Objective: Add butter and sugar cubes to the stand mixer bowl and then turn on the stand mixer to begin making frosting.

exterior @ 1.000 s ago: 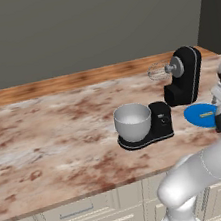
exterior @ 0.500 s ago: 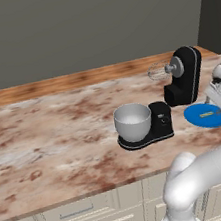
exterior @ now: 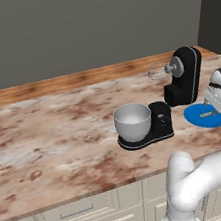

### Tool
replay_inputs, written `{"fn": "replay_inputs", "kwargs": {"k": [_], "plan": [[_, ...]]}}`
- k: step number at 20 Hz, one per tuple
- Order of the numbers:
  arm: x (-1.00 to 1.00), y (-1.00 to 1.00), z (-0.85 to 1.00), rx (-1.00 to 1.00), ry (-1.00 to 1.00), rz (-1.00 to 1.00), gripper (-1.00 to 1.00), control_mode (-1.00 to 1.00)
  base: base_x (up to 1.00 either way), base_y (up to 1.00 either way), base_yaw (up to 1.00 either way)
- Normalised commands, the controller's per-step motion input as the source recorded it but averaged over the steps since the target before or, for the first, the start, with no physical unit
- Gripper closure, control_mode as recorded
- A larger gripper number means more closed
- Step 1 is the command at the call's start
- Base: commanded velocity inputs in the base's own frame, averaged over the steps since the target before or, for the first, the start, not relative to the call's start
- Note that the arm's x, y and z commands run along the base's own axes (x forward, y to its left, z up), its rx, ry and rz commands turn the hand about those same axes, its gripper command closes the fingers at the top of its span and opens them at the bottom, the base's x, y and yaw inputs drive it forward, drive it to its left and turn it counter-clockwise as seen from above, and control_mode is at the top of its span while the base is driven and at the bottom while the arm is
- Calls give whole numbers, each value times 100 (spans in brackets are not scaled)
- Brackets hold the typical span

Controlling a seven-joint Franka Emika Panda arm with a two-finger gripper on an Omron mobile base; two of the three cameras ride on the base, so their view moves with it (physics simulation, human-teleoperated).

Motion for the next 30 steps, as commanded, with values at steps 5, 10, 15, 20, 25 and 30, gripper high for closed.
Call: {"fn": "replay_inputs", "kwargs": {"k": [5, 10, 15, 20, 25, 30], "plan": [[26, -33, -23, 0, 8, 0, -100, -100, 0, 0, 0], [-1, -9, -23, 0, 1, 0, -100, -100, 0, 0, 0], [-16, 0, -15, 0, 0, 0, -100, -100, 0, 0, 0], [-43, 5, -19, -1, 0, 0, -100, -100, 0, 0, 0], [-11, 29, -8, -2, -1, 0, -100, -100, 0, 0, 0], [11, 27, 0, -3, -7, 0, -100, -100, 0, 0, 0]]}}
